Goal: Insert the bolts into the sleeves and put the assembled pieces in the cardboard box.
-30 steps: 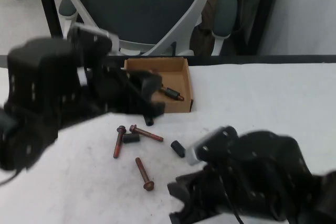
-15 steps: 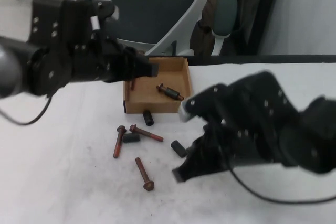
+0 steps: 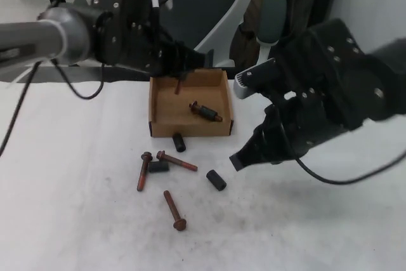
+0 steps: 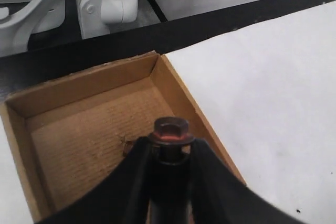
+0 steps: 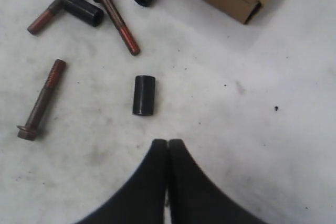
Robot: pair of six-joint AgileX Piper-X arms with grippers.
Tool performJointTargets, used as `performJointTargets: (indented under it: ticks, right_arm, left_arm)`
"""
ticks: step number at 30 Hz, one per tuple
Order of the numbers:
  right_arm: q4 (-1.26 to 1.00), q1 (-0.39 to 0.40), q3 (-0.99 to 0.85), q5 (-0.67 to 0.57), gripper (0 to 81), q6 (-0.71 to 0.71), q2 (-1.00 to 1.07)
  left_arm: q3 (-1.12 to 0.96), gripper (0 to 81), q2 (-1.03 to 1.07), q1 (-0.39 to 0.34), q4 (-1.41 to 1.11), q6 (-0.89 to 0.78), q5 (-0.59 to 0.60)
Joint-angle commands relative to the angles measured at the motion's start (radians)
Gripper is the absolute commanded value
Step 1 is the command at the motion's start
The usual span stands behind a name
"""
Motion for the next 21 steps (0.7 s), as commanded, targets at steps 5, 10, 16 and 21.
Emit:
performJointTargets:
  ticks: [5, 10, 16, 21]
  right_arm:
    - [0.130, -0.007, -0.166, -0.024, 0.6, -0.032, 0.143]
    - [0.183, -0.007, -0.262, -0.040, 0.6, -0.040, 0.229]
    - [0.206, -0.007, -0.340, -0.050, 0.6, -0.048, 0.299]
    - [0.246, -0.007, -0.387, -0.066, 0.8, -0.055, 0.356]
  left_arm:
    - [-0.221, 0.8, 0.153, 0.001, 0.118, 0.021, -0.013]
    - [-0.284, 0.8, 0.224, 0.018, 0.141, 0.025, -0.033]
    - [-0.340, 0.8, 0.297, 0.052, 0.191, 0.033, -0.031]
    - [-0.346, 0.8, 0.331, 0.069, 0.200, 0.033, -0.027]
